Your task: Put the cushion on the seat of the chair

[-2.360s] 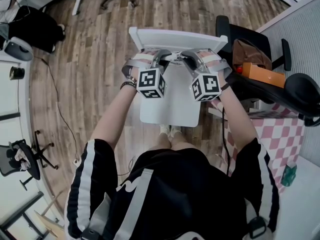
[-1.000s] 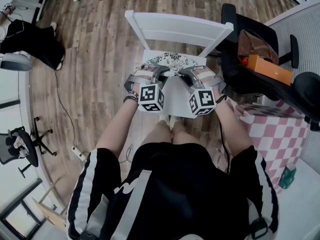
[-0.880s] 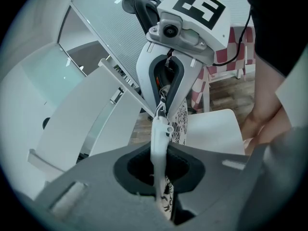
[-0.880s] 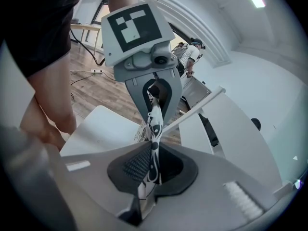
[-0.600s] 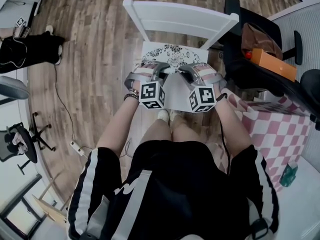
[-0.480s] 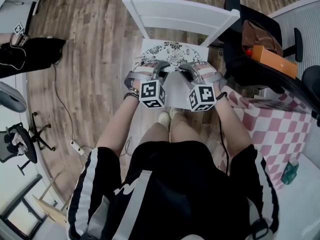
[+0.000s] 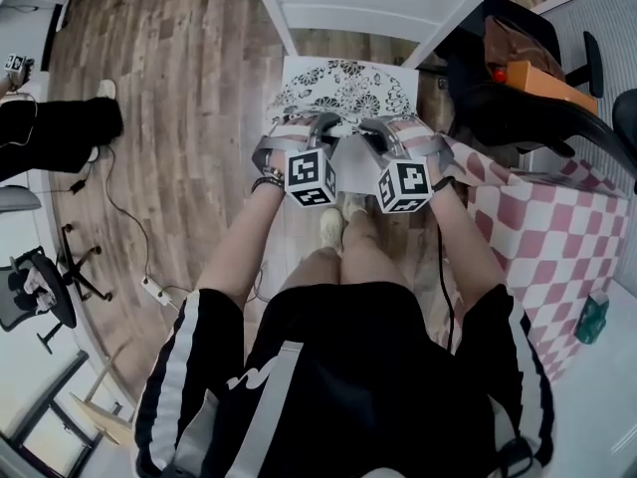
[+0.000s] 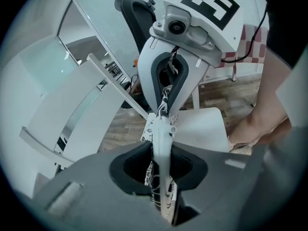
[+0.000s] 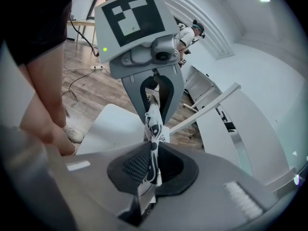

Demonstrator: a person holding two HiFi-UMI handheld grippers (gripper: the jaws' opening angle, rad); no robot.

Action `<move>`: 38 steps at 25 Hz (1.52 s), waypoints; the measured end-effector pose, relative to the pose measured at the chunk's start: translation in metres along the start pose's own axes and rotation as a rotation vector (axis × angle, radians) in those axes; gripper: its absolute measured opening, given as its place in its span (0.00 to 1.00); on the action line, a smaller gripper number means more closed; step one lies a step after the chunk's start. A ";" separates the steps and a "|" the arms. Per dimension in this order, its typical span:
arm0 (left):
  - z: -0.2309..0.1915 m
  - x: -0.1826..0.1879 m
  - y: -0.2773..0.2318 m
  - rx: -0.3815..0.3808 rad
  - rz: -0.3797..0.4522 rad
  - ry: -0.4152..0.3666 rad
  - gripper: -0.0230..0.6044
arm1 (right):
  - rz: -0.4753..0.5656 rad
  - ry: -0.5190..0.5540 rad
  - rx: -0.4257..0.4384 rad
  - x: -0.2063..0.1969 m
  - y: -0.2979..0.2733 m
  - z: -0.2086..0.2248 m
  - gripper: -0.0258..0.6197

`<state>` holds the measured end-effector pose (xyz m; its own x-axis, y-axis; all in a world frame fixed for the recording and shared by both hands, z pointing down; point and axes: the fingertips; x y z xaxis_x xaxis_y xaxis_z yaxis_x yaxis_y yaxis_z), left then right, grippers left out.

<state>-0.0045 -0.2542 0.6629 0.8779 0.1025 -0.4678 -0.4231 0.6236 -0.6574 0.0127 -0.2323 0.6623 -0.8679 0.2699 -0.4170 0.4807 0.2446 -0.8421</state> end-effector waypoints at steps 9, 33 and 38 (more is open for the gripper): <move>0.036 -0.010 0.005 -0.028 -0.006 -0.007 0.19 | -0.018 -0.025 0.009 0.001 -0.012 -0.035 0.06; 0.126 -0.038 -0.010 -0.087 -0.077 0.057 0.21 | -0.057 -0.055 0.140 -0.022 -0.062 -0.121 0.06; 0.144 -0.045 -0.014 -0.084 -0.103 0.117 0.21 | -0.064 -0.030 0.149 -0.025 -0.068 -0.131 0.06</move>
<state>-0.0061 -0.1559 0.7786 0.8875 -0.0531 -0.4577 -0.3535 0.5588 -0.7502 0.0177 -0.1337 0.7747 -0.9005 0.2293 -0.3694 0.4026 0.1190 -0.9076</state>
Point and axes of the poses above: the fingertips, and each gripper's own axes: y backward along the fingers, z to its right, x out of its top, and after that the axes turned 13 degrees about x, right-handed
